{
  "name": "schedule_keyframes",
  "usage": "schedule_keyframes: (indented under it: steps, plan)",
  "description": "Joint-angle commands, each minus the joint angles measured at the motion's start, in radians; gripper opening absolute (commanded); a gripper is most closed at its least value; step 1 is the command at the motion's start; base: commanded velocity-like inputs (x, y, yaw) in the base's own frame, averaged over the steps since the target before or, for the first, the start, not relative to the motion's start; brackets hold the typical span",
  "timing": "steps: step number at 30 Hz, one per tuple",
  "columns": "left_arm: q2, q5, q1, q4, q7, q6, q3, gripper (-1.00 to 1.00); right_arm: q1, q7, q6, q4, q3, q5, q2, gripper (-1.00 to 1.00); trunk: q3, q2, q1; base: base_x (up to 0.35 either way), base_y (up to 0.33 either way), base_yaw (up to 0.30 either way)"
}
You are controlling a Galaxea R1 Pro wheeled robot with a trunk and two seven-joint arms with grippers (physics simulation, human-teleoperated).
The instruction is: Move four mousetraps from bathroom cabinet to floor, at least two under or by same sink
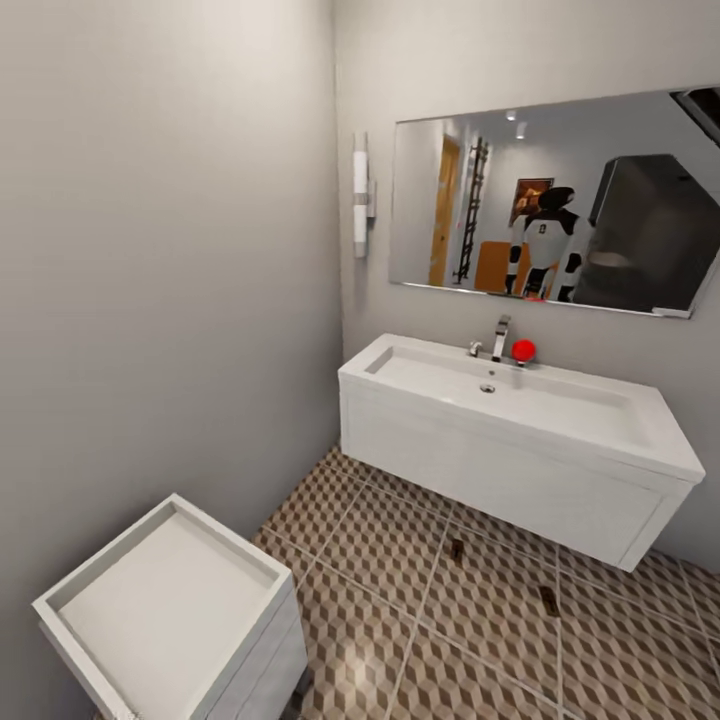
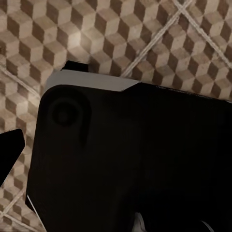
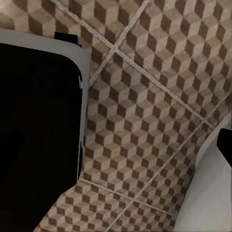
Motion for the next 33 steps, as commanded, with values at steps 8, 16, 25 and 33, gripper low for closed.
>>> schedule_keyframes:
  steps: [8, 16, 25, 33]
  plan:
    - [0.0, 0.02, -0.001, 0.0, 0.004, -0.005, -0.008, 1.0, -0.001, -0.004, 0.004, 0.003, 0.0, 0.012, 0.001, 1.0, -0.001, -0.001, 0.0, 0.0, 0.0, 0.29]
    - [0.0, 0.024, -0.001, 0.0, 0.004, -0.005, -0.008, 1.0, -0.001, -0.004, 0.006, 0.003, 0.0, 0.061, 0.002, 1.0, -0.001, -0.001, 0.0, 0.0, 0.0, 0.293]
    - [0.0, 0.025, -0.001, 0.0, 0.004, -0.005, -0.008, 1.0, -0.001, -0.005, 0.003, 0.003, -0.002, 0.158, 0.019, 1.0, -0.001, -0.001, 0.0, 0.0, 0.0, 0.294]
    - [0.0, 0.024, -0.001, 0.0, 0.004, -0.004, -0.008, 1.0, -0.001, -0.006, 0.0, 0.003, -0.004, 0.191, 0.028, 1.0, -0.001, -0.001, 0.0, 0.0, 0.0, 0.295]
